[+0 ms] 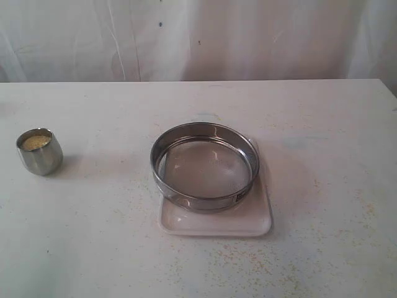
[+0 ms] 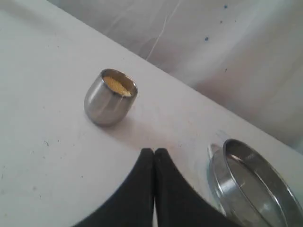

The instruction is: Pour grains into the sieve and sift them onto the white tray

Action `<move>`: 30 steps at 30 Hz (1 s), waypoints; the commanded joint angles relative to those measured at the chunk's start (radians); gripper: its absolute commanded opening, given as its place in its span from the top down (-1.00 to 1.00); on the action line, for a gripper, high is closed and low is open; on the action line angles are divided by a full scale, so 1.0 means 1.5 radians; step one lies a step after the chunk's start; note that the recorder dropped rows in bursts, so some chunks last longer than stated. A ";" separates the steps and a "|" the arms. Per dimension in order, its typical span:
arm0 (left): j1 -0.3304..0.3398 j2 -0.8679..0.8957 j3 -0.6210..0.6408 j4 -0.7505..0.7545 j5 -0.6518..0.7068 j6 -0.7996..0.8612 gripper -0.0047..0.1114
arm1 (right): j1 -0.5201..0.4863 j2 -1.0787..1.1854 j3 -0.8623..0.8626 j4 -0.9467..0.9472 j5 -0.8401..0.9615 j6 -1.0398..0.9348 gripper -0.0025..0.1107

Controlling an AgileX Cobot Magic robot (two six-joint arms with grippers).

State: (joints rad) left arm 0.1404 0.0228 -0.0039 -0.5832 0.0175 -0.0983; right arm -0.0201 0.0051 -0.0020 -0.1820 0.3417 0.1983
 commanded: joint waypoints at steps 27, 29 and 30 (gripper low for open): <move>0.001 0.638 -0.387 0.165 -0.214 0.260 0.92 | 0.001 -0.003 0.001 -0.001 -0.004 -0.001 0.96; 0.001 0.690 -0.383 0.168 -0.177 0.218 0.92 | 0.001 -0.003 0.001 -0.001 -0.004 -0.001 0.96; 0.001 0.713 -0.377 0.177 -0.170 0.203 0.92 | 0.001 -0.003 0.001 -0.001 -0.004 -0.001 0.96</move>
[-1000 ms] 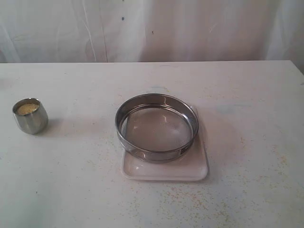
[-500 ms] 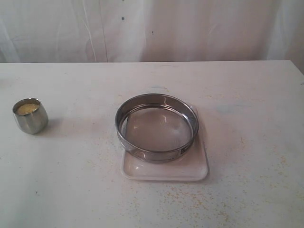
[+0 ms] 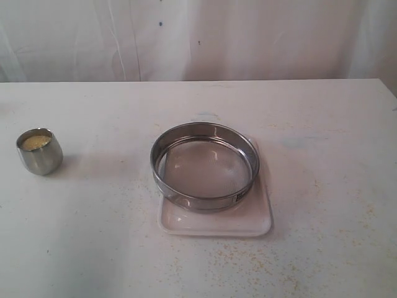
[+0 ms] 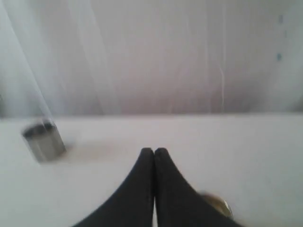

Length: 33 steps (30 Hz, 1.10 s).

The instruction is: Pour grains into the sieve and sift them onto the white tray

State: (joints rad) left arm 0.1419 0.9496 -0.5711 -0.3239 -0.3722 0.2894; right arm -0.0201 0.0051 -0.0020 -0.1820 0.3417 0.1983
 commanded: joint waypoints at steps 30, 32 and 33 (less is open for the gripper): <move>0.228 0.253 -0.063 0.228 0.019 -0.317 0.92 | 0.001 -0.003 0.001 -0.001 -0.004 -0.001 0.96; 0.230 0.270 -0.075 0.347 -0.062 -0.445 0.92 | 0.001 -0.003 0.001 -0.001 -0.004 0.000 0.96; 0.230 0.285 -0.085 0.432 -0.125 -0.519 0.92 | 0.001 -0.003 0.001 -0.001 -0.004 0.000 0.96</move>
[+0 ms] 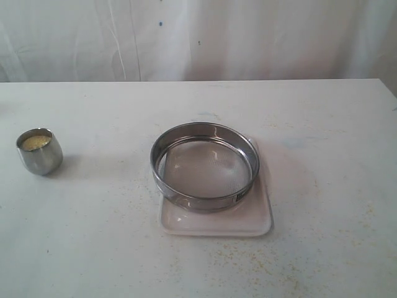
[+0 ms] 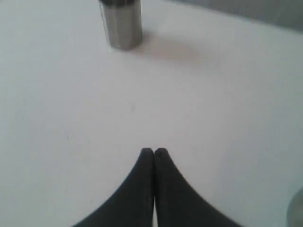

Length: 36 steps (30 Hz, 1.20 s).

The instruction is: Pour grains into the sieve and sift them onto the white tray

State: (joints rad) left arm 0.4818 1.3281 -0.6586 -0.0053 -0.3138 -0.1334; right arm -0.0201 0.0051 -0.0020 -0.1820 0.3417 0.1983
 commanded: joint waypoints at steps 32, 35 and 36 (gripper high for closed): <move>0.003 0.246 -0.209 0.977 -0.450 -0.662 -0.89 | 0.001 -0.003 0.001 -0.001 -0.004 0.000 0.96; 0.003 0.247 -0.209 0.996 -0.509 -0.659 -0.89 | 0.001 -0.003 0.001 -0.001 -0.004 0.000 0.96; 0.003 0.248 -0.209 1.007 -0.509 -0.646 -0.89 | 0.001 -0.003 0.001 -0.001 -0.004 0.000 0.96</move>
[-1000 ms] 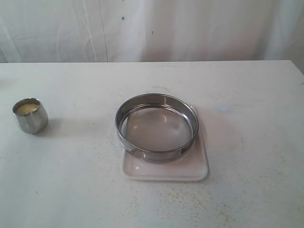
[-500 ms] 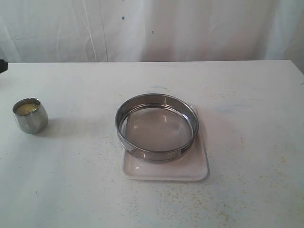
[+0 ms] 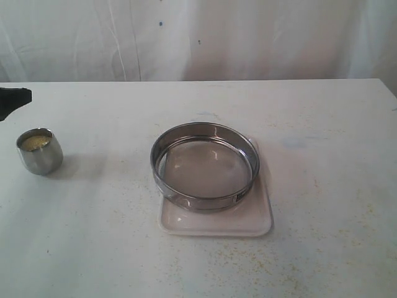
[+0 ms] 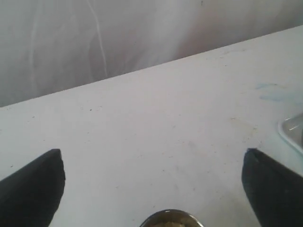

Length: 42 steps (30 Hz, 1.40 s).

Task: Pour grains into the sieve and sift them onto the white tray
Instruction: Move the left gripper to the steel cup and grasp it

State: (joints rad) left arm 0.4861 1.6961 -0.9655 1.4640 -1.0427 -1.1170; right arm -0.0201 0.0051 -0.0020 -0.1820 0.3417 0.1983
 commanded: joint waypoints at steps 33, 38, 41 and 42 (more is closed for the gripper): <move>-0.015 0.212 0.010 -0.066 -0.049 0.364 -0.89 | 0.001 -0.003 0.001 -0.001 -0.004 0.000 0.96; -0.015 0.243 0.010 -0.047 -0.046 0.330 -0.89 | 0.001 -0.003 0.001 -0.001 -0.004 0.000 0.96; -0.015 0.256 0.010 -0.057 -0.043 0.341 -0.89 | 0.001 -0.003 0.001 -0.001 -0.004 0.000 0.96; -0.015 0.259 0.010 -0.064 -0.044 0.352 -0.89 | 0.001 -0.003 0.001 -0.001 -0.004 0.000 0.96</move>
State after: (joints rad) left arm 0.4665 2.0764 -0.9530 1.3822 -1.1083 -0.6068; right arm -0.0201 0.0051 -0.0020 -0.1820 0.3417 0.1983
